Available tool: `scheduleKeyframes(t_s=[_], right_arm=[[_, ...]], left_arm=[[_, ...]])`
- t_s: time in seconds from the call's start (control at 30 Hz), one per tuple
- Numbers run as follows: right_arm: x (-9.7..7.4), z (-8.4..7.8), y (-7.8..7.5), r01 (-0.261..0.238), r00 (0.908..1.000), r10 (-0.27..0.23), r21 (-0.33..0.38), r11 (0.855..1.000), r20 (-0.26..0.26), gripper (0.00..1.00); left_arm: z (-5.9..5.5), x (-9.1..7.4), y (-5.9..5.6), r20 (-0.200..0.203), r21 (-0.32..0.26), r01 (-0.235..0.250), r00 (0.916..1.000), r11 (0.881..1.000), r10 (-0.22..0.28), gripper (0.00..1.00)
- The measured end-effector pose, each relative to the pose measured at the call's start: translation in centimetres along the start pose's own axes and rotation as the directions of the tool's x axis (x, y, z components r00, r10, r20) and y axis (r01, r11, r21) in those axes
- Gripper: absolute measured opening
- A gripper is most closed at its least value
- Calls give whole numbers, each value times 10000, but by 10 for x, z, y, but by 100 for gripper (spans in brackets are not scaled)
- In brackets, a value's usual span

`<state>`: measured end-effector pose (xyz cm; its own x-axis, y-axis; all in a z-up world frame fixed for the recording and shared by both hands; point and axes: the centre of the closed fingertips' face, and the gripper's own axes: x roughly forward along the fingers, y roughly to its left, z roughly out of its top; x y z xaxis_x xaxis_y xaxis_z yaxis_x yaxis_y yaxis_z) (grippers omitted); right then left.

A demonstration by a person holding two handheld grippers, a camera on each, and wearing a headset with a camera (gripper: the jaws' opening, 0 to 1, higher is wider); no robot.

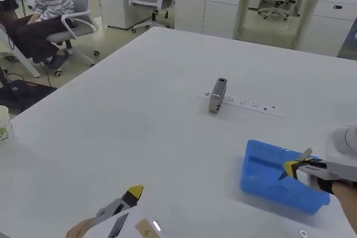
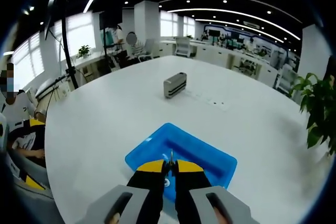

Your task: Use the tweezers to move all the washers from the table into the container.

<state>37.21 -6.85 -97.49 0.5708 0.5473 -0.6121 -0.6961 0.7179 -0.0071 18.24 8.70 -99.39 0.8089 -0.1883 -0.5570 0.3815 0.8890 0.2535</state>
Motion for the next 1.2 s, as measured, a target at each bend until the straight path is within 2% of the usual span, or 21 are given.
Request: scheduleKeyframes(t_s=[0.3, 0.37, 0.53, 0.83, 1.2], right_arm=[[-30, 11, -1, 151, 9983, -151, 5, 9999, 570, 2], [-37, 13, 0, 161, 9963, -157, -35, 9999, 844, 2], [-47, 6, 3, 170, 9962, -165, -50, 9998, 853, 2], [-55, -22, 3, 326, 9976, -338, 195, 9993, 611, 3], [-49, -60, 0, 202, 9997, -191, 688, 9974, -160, 3]], left_arm=[[2, -2, 4, 125, -170, -168, 9998, 9997, 170, 93], [2, -2, 4, 150, -166, -170, 9997, 9997, 172, 93], [4, -2, 3, 232, -141, -126, 9996, 9998, 129, 93], [5, -3, 3, 328, -265, -76, 9994, 9996, 85, 93], [5, -3, 4, 318, -225, -134, 9994, 9997, 141, 93]])
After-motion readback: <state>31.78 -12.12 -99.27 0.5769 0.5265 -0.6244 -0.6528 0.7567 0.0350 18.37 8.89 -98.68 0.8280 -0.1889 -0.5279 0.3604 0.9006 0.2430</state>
